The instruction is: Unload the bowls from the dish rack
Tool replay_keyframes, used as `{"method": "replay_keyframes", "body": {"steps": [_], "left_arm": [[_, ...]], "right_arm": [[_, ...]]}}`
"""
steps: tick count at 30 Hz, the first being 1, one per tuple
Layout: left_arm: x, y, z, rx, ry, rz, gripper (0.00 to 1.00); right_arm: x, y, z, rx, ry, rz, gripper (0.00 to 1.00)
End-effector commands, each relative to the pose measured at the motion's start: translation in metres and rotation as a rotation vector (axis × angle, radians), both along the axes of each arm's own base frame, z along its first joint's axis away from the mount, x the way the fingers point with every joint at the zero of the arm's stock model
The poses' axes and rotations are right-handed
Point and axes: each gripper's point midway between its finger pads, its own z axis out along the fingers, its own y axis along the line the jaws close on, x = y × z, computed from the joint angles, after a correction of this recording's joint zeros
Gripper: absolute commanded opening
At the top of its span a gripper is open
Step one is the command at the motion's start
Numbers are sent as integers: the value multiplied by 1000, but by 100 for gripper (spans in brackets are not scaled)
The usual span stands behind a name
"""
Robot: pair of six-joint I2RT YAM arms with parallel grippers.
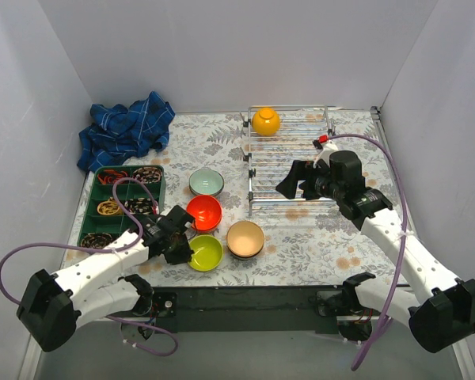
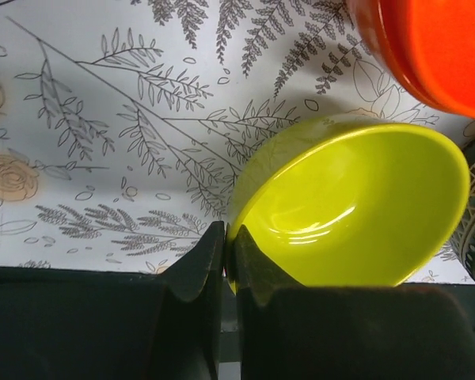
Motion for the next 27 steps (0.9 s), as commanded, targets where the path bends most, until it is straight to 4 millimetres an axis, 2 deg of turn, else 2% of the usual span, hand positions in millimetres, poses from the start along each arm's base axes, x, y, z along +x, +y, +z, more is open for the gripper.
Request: {"method": "replay_keyframes", "body": {"steps": [1,4,7,8,9,10,11,15,16,18,19,20,21,22,23,24,25,26,27], "left_arm": [[14,-16,-3,-68,-43,12,9],[16,-16,-3,-72,-58,16,17],[18,-16,9,-88,-86,28,37],[21,-16,16,-96,-108,35,49],[20,-15,23,-98,-113,39,55],[21,-14,28,-100,-122,46,61],[21,-13,31,-101,-128,47,75],[24,-5,59,-92,-181,61,94],[29,-7,74,-108,-212,64,96],[32,-3,87,-94,-242,61,98],[35,0,94,-85,-269,67,98],[40,-1,108,-97,-304,70,98],[41,2,112,-84,-314,65,98],[45,5,119,-74,-341,72,98],[48,5,126,-74,-360,73,98],[49,6,128,-64,-367,70,98],[50,7,131,-59,-374,68,98],[51,8,131,-50,-377,67,98],[52,7,132,-51,-380,65,98]], "right_arm": [[14,1,15,6,-56,-12,97],[22,3,20,21,-62,-22,97],[32,8,23,44,-55,-27,98],[37,10,28,55,-69,-25,98],[42,13,34,70,-73,-31,99],[51,13,29,67,-53,-43,99],[58,14,31,72,-52,-49,99],[95,16,39,118,-46,-99,98],[110,13,37,141,-20,-135,99],[131,12,40,179,-19,-163,99],[146,10,26,198,29,-189,99],[160,10,37,225,9,-197,99],[170,10,36,239,13,-207,99],[189,10,26,248,24,-221,99],[202,13,38,275,7,-226,99],[213,14,39,285,5,-233,99],[228,15,22,289,33,-248,99],[237,17,19,299,39,-255,99],[250,19,30,336,24,-268,99]]}}
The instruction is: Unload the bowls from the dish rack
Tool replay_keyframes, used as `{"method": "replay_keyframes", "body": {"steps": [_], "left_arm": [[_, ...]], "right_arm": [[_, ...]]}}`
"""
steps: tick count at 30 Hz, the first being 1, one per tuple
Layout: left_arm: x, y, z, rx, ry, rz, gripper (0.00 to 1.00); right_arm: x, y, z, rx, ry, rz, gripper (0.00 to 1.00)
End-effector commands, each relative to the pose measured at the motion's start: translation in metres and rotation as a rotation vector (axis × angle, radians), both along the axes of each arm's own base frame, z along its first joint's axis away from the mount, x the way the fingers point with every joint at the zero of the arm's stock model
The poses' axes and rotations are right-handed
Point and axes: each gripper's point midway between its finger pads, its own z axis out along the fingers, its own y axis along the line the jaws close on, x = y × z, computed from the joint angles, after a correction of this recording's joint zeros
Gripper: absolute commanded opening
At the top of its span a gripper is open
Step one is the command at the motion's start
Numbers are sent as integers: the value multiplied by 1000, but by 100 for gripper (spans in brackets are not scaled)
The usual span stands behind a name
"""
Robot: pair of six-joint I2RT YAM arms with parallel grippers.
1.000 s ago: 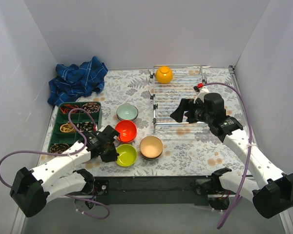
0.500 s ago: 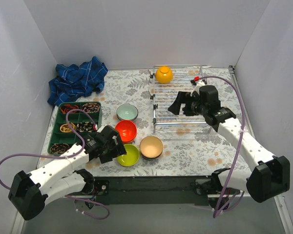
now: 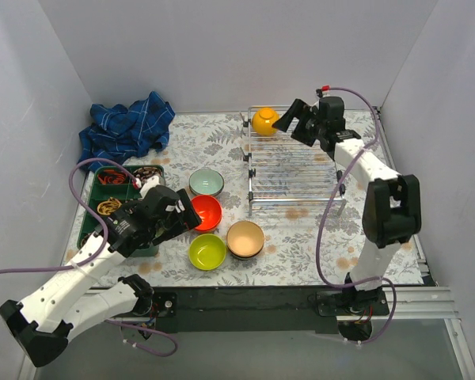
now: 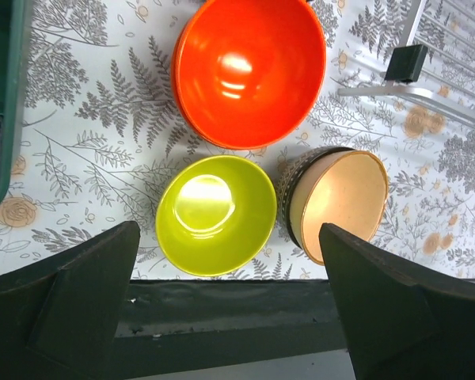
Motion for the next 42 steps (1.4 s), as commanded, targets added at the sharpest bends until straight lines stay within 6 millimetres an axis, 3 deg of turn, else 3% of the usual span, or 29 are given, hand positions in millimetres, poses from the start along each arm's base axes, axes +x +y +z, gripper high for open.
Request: {"method": "replay_keyframes", "body": {"steps": [1,3,4,5,6,7,11,15,16,28,42], "left_arm": [[4,14,7,74,-35,13,98],[5,11,4,66,-32,6,98],[5,10,3,61,-28,1,98],[4,8,2,53,-26,-4,98],[5,6,2,48,-26,-6,98],[4,5,2,41,-27,-7,98],[7,5,2,37,-35,-1,98],[9,4,2,45,-43,-7,98],[9,4,1,50,-42,-10,98],[12,-3,-5,51,-30,-37,98],[7,7,0,62,-38,-17,98]], "right_arm": [[59,11,17,127,-58,-55,99],[80,14,23,173,-66,-88,99],[92,13,3,170,-39,-113,99],[101,13,-1,178,-37,-128,99],[111,14,7,201,-53,-143,99],[121,13,-12,195,-29,-168,99],[147,11,-29,200,-47,-209,99],[162,5,-48,207,-43,-259,99],[163,4,-60,208,-27,-264,99],[166,13,-120,302,89,-276,98],[152,8,-155,153,282,-310,92]]}}
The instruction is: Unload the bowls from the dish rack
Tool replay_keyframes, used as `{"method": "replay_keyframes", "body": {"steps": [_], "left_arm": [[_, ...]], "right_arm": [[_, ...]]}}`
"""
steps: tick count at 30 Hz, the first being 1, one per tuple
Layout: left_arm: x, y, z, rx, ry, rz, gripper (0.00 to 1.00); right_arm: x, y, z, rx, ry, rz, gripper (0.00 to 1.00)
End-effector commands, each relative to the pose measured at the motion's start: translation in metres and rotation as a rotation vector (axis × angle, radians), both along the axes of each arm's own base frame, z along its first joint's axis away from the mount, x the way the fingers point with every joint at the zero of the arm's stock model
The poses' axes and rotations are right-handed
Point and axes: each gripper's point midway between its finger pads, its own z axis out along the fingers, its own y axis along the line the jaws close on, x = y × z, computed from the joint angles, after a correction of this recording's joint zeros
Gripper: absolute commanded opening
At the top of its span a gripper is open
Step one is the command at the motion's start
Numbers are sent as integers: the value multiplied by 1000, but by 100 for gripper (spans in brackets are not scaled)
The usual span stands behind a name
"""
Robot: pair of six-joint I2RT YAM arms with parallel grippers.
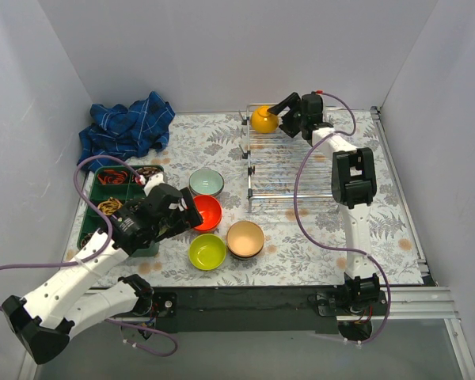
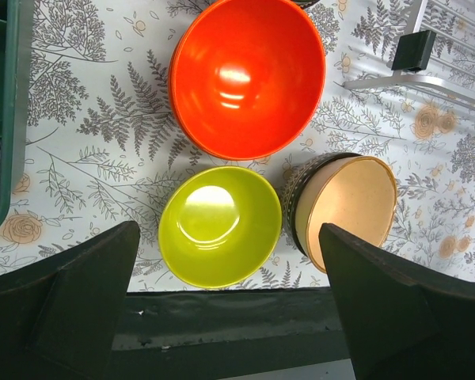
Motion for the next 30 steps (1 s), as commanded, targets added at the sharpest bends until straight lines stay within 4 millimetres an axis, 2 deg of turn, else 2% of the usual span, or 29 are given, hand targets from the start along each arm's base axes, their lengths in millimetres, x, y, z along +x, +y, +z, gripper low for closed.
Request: {"method": "replay_keyframes", "body": {"steps": [1,7,10,14,15,17,18,20,22,23,24,26,27,30], "left_arm": [[-4,8,1,14,-6,12,98],[-9,11,3,-2,1,29,98],[-12,13,5,-12,1,38,98],[-15,16,9,-23,0,47,98],[-16,16,10,-26,-1,49,98],[-17,17,13,-36,-5,55,98],[-17,17,14,-39,-7,56,98],[-19,18,16,-51,-12,61,98],[-20,18,17,-60,-12,63,98],[-20,18,19,-68,-16,65,98],[-21,18,19,-73,-14,68,98],[-23,18,19,-82,-15,66,98],[-23,17,20,-86,-15,66,98],[-24,17,21,-102,-15,67,98]], "right_arm": [[-18,-5,-58,-98,189,2,92],[-27,-6,-73,-130,227,18,83],[-32,-6,-74,-133,220,33,73],[-38,-9,-64,-137,193,33,45],[-38,-10,-55,-133,173,32,42],[-44,-12,-56,-131,179,33,34],[-45,-15,-46,-131,162,30,33],[-53,-19,-47,-139,173,29,33],[-57,-25,-33,-149,155,21,33],[-66,-29,-40,-167,172,21,33],[-68,-34,-26,-173,150,12,33],[-79,-42,-32,-193,173,5,33],[-82,-45,-22,-201,156,8,33],[-95,-54,-17,-246,159,13,33]]}}
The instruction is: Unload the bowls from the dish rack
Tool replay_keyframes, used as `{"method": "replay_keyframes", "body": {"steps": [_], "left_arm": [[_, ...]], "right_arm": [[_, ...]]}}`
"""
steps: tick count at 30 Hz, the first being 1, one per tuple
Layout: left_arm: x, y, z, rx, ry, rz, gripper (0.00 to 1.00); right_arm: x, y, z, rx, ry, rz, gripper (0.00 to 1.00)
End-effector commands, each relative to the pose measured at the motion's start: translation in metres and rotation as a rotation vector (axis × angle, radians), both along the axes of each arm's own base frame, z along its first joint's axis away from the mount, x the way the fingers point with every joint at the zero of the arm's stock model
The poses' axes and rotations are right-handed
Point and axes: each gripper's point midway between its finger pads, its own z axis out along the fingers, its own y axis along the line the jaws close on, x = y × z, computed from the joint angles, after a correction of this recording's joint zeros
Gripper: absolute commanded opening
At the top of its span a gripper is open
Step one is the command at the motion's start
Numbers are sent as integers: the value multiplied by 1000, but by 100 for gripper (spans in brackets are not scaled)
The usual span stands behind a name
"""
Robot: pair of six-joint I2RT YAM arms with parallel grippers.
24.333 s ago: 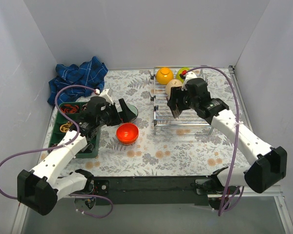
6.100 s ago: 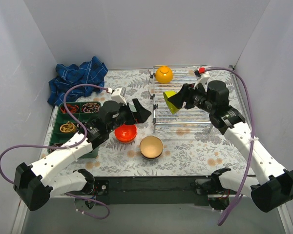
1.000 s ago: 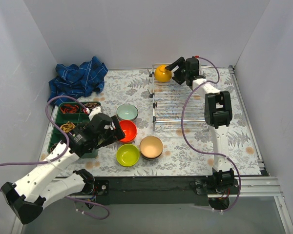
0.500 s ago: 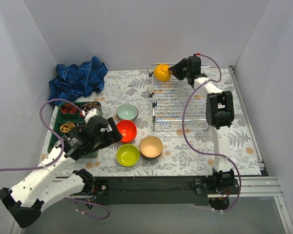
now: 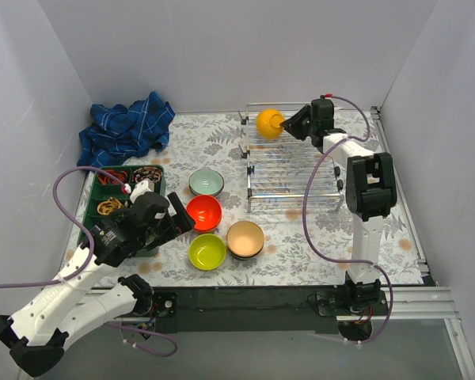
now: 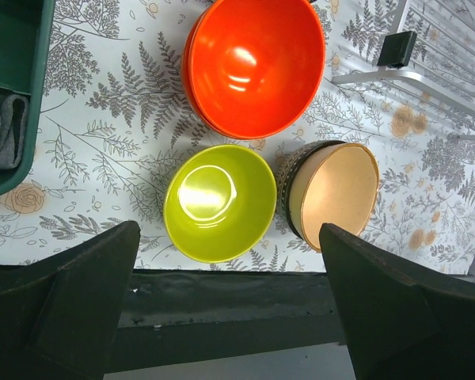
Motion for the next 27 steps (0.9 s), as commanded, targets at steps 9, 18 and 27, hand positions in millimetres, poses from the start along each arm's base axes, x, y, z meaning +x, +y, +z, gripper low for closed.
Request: {"method": "replay_keyframes", "body": {"steps": [9,18,27], "left_arm": [[-7,-4,7,-64,3,-2,98],[-10,-4,8,-83,-1,-2,98],[-8,-5,9,-82,-12,-4,98]], "right_arm": [[-41,-31,-24,-236,97,83,40],[-74,-50,-25,-299,117,60,42],[-77,-53,40,-320,-27,58,68]]}}
